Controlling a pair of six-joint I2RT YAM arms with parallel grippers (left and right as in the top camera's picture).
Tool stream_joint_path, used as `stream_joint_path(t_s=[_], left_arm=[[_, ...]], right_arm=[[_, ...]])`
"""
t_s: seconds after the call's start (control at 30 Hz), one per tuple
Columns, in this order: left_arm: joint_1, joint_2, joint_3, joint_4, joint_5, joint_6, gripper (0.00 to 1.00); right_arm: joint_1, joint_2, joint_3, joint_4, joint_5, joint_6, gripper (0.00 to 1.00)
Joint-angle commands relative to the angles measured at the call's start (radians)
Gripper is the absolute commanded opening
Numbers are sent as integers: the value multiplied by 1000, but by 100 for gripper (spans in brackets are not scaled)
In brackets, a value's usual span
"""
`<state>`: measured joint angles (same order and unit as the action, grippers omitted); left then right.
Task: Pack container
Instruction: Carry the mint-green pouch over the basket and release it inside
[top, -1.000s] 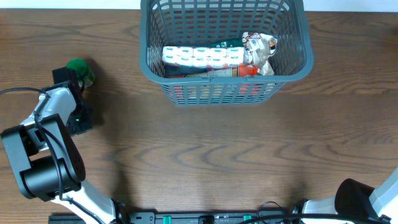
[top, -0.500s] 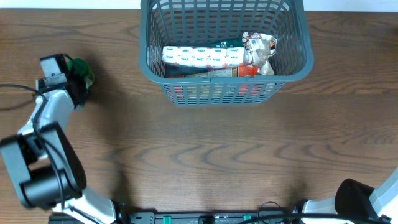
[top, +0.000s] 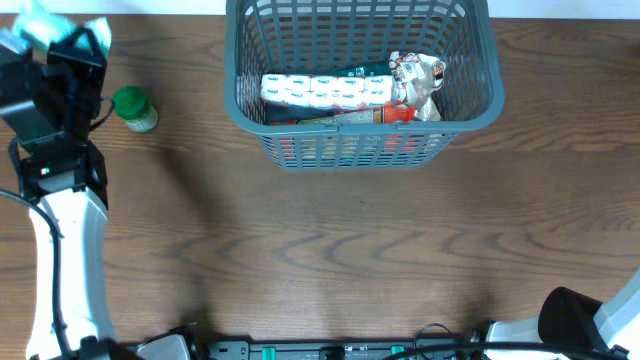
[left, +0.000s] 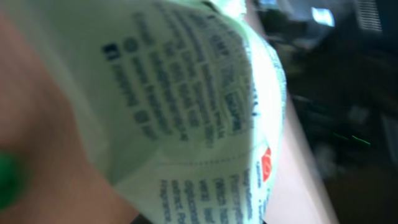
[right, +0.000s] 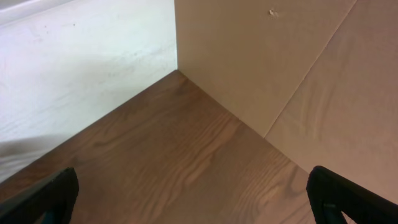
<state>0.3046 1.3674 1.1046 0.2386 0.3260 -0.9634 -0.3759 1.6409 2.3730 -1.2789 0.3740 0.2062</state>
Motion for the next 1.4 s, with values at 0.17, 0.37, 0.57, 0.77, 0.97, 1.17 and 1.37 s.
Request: stream_joint_path(t_s=[0.17,0.37,0.57,0.77,0.97,1.17,1.37], left_arm=[[-224,-41,18,320,311,317,6],[-381,10,126,166,311,483,5],[-496,140,390,-169,311,729,5],[-569,300,698,-534,226,954,6],[-618,412,814,-743,52,1112,5],[-637,496,814,-838,-25,1214,5],[-642,589,813,-924,-25,1244,6]], right_arm=[[-2,-1,-1,0,6,18,99],[-2,-1,-1,0,6,18,99],[-2,-1,-1,0,6,18,99],[-2,-1,-1,0,6,18,99],[-2,-1,-1,0,6,18,99],[-2,-1,-1,0,6,18,99],[-2,-1,-1,0,6,18,99]])
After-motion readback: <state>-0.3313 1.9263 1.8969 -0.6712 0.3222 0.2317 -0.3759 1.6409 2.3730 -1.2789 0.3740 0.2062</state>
